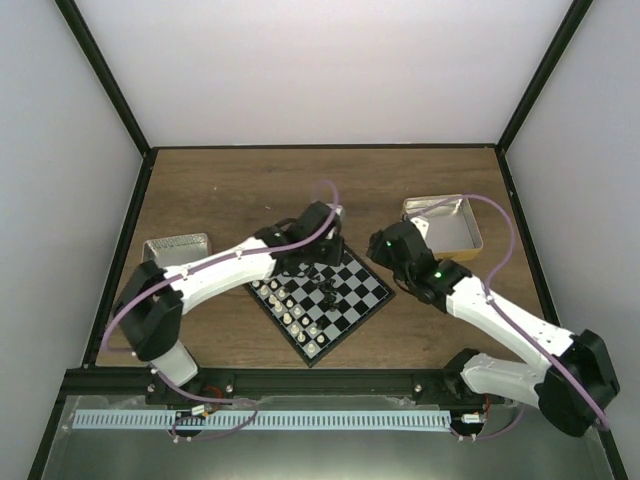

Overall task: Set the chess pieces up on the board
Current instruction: Place the chess piece on the chessboard.

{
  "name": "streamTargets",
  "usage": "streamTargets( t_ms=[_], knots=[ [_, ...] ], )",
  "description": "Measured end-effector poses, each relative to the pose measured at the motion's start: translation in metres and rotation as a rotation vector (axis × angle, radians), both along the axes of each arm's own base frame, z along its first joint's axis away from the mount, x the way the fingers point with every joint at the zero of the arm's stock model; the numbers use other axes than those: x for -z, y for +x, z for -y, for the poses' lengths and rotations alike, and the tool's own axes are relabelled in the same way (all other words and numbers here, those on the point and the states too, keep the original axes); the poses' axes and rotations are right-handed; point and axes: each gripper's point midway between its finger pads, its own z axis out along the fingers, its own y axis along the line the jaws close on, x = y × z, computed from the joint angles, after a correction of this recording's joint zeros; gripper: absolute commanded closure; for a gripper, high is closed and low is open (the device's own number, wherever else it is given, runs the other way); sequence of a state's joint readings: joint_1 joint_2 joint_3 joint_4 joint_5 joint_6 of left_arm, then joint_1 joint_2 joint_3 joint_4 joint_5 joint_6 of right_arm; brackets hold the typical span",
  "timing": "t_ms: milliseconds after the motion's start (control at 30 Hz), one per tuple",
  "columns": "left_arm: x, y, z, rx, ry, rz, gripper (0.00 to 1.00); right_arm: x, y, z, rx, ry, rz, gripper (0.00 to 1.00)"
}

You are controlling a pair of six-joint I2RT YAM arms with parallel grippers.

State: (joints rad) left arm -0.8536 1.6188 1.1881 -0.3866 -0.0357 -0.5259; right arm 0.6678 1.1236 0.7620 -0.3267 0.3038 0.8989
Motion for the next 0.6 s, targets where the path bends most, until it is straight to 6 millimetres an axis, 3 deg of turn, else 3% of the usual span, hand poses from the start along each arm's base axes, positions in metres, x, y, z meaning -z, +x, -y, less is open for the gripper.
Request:
streamTargets(
  t_ms=[233, 400, 600],
  knots=[
    [0.0, -0.004, 0.045, 0.12, 0.1, 0.015, 0.91, -0.013, -0.012, 0.035, 0.113, -0.005, 0.064, 0.34],
    [0.021, 0.006, 0.052, 0.123, 0.178, -0.013, 0.91, -0.024, -0.014, 0.045, 0.151, 0.002, 0.105, 0.34],
    [0.053, 0.011, 0.054, 0.124, 0.254, -0.067, 0.91, -0.013, -0.016, 0.049, 0.156, -0.018, 0.087, 0.33]
  ],
)
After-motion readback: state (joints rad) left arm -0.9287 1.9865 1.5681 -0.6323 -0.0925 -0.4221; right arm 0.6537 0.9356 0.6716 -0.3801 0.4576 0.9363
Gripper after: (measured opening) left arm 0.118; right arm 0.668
